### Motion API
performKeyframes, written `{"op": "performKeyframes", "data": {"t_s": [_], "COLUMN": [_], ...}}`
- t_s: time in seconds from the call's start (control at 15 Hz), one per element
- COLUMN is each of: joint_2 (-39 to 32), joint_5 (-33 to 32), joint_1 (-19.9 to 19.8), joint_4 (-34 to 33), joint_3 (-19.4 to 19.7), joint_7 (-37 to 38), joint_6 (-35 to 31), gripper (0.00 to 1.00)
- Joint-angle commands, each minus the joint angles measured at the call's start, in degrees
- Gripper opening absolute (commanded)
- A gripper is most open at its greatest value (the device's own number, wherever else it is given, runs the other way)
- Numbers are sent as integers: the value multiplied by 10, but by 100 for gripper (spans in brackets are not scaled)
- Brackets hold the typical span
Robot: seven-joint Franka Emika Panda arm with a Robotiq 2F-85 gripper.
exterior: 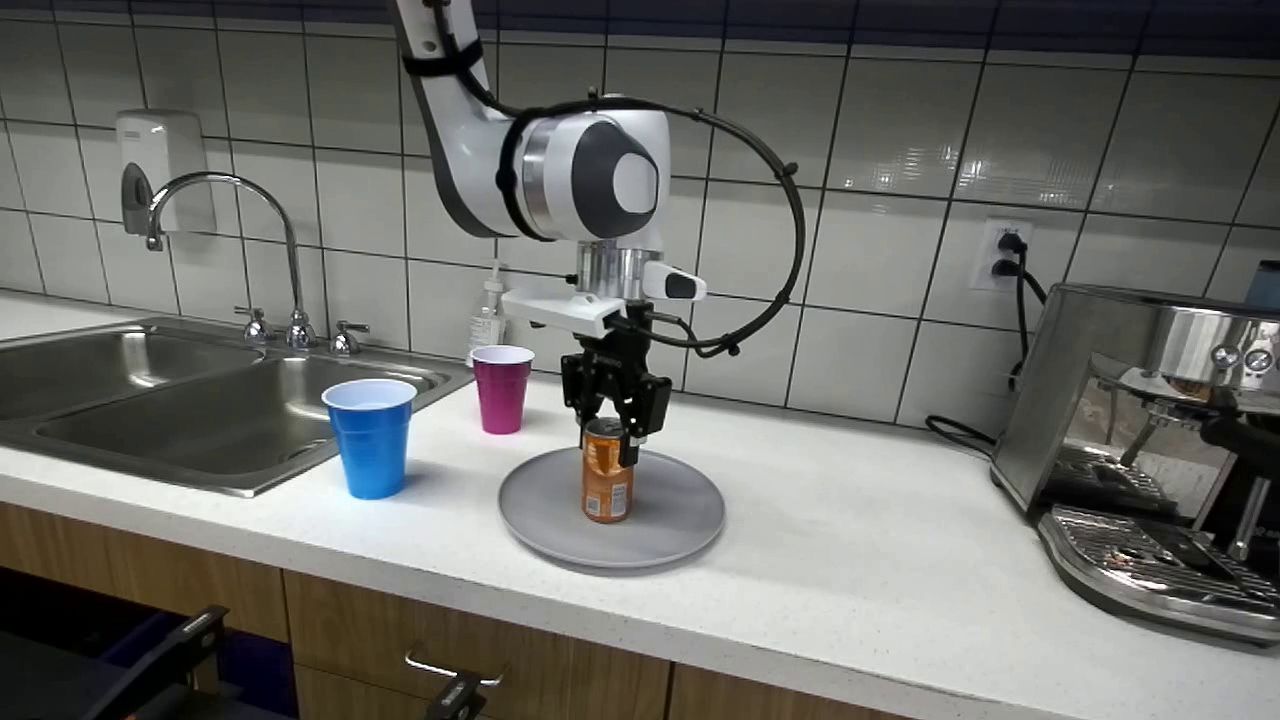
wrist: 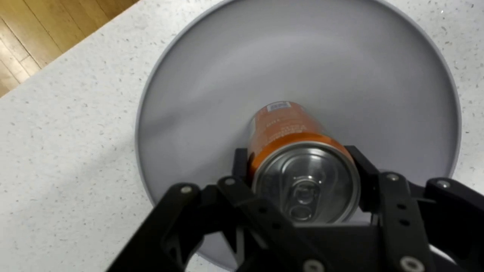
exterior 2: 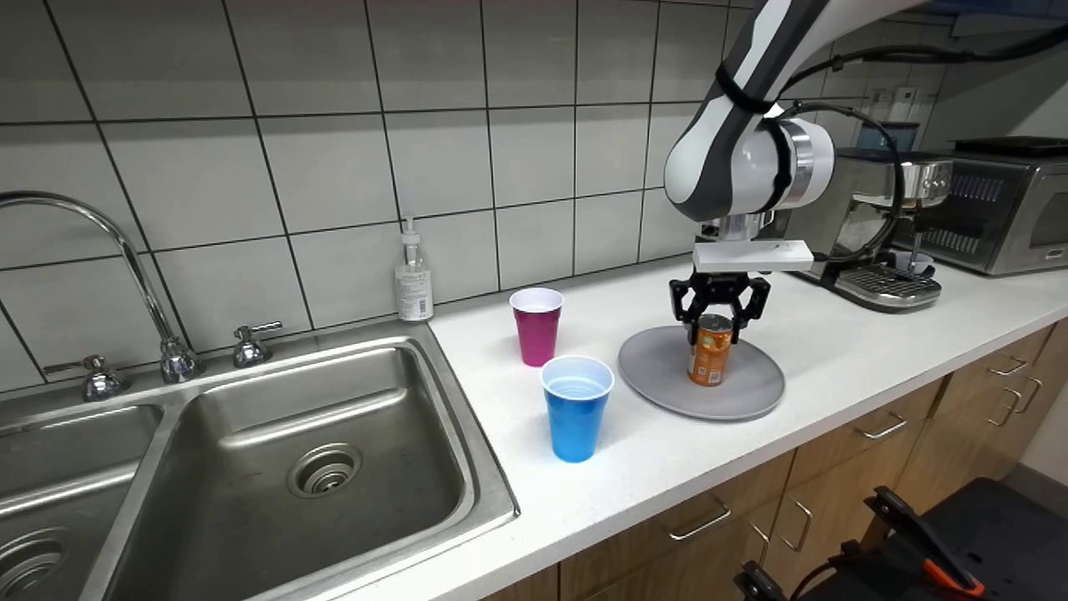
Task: Remove the orange can from the plate then place the cups on the plate.
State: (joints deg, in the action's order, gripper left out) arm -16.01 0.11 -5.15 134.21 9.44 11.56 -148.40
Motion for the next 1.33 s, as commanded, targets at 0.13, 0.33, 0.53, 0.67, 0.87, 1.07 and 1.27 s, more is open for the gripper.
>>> {"op": "performKeyframes", "data": {"t_s": [0.13, 0.33, 0.53, 0.67, 0.87, 1.07, 1.27], "joint_2": [-5, -4, -5, -7, -13, -19, -25], "joint_5": [-7, -11, -10, -9, -4, -4, -3], "joint_1": [-4, -6, -12, -16, -26, -35, -43], "joint_4": [-40, -52, -66, -75, -90, -103, -116], "joint_3": [24, 38, 52, 58, 66, 74, 83], "joint_7": [33, 44, 51, 56, 59, 67, 77], "joint_6": [24, 27, 28, 31, 37, 41, 44], "gripper": [38, 38, 38, 38, 38, 38, 38]}}
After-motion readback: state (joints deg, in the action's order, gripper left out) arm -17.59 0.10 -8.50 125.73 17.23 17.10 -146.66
